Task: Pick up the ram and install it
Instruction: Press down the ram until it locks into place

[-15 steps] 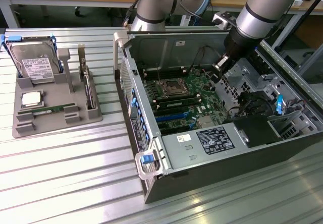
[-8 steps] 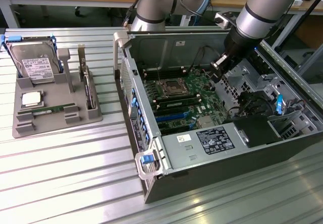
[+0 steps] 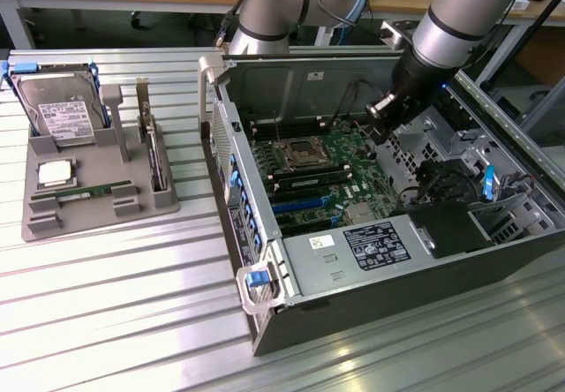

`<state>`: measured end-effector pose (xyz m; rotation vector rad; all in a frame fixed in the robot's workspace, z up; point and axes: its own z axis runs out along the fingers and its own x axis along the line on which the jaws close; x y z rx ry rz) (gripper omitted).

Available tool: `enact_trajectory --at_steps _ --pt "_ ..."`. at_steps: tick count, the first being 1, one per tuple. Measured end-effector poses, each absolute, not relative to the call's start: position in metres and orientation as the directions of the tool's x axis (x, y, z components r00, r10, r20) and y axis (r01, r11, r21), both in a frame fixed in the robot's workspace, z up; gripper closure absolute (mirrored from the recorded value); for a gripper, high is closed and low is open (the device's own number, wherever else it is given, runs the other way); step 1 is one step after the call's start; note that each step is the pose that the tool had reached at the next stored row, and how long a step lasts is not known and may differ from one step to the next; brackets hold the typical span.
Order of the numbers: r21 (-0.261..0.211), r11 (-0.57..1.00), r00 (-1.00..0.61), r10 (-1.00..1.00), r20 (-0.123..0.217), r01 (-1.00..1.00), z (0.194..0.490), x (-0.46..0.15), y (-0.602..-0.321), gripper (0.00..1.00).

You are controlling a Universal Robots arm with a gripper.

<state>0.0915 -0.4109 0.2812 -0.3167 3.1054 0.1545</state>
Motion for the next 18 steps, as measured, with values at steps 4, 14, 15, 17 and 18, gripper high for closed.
enact_trajectory --at_steps 4,14,15,17,18 --pt "0.097 0.988 -0.992 -0.122 -0.026 -0.124 0.2811 0.0915 -0.4108 0.90" --pt "0.097 0.995 -1.000 -0.010 -0.026 -0.013 0.2810 0.0915 -0.4108 0.90" --pt "0.097 0.995 -1.000 -0.010 -0.026 -0.013 0.2810 0.0915 -0.4108 0.90" --pt "0.097 0.995 -1.000 -0.010 -0.026 -0.013 0.2810 0.0915 -0.4109 0.90" --pt "0.097 0.995 -1.000 -0.010 -0.026 -0.013 0.2810 0.0915 -0.4109 0.90"
